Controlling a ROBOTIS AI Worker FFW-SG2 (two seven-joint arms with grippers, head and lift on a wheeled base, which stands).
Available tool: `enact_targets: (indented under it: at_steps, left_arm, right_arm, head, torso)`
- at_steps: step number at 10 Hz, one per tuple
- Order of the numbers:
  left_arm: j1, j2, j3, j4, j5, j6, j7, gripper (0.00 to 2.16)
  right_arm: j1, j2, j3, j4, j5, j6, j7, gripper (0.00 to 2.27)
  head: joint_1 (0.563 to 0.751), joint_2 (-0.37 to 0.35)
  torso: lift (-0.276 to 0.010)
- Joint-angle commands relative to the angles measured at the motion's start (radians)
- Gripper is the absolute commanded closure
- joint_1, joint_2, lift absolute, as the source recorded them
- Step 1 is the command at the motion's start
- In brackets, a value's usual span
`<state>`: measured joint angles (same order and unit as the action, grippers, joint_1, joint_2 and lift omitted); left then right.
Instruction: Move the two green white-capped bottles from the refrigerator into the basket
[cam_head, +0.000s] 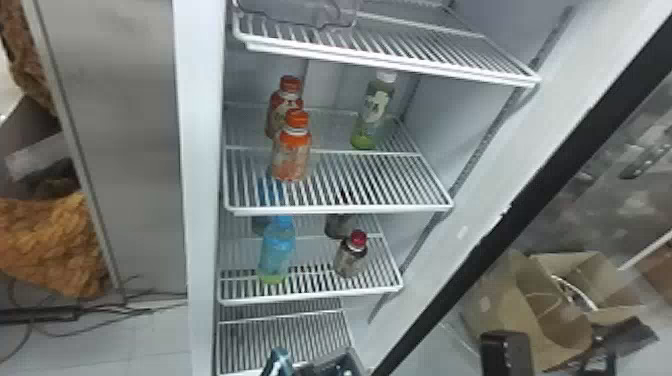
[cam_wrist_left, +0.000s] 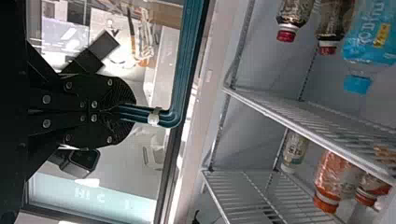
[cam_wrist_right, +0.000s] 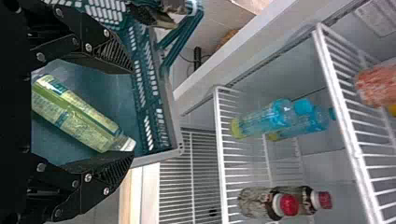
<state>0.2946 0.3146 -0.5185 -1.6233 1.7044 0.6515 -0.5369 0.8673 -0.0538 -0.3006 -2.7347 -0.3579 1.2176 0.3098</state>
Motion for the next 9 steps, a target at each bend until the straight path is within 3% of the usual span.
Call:
enact_targets:
  at_steps: [1, 5, 9]
  left_arm:
    - [0.002, 0.0, 0.0, 0.0, 0.001, -0.001, 0.0, 1.21]
    - [0.007, -0.002, 0.008, 0.0, 0.001, -0.001, -0.002, 1.21]
    - [0.007, -0.002, 0.006, 0.0, -0.001, -0.001, -0.002, 1.22]
  right_arm:
    - [-0.001, 0.002, 0.0, -0.006, 0.023, -0.04, 0.0, 0.48]
    - [-0.033, 0.015, -0.024, 0.004, 0.087, -0.253, -0.009, 0.47]
    - [-0.183, 0.022, -0.034, 0.166, 0.151, -0.513, -0.012, 0.47]
  head:
    - [0.695, -0.35]
    - [0.695, -0.35]
    - [0.695, -0.35]
  torso:
    - [-0.004]
    - [-0.004]
    - [-0.004]
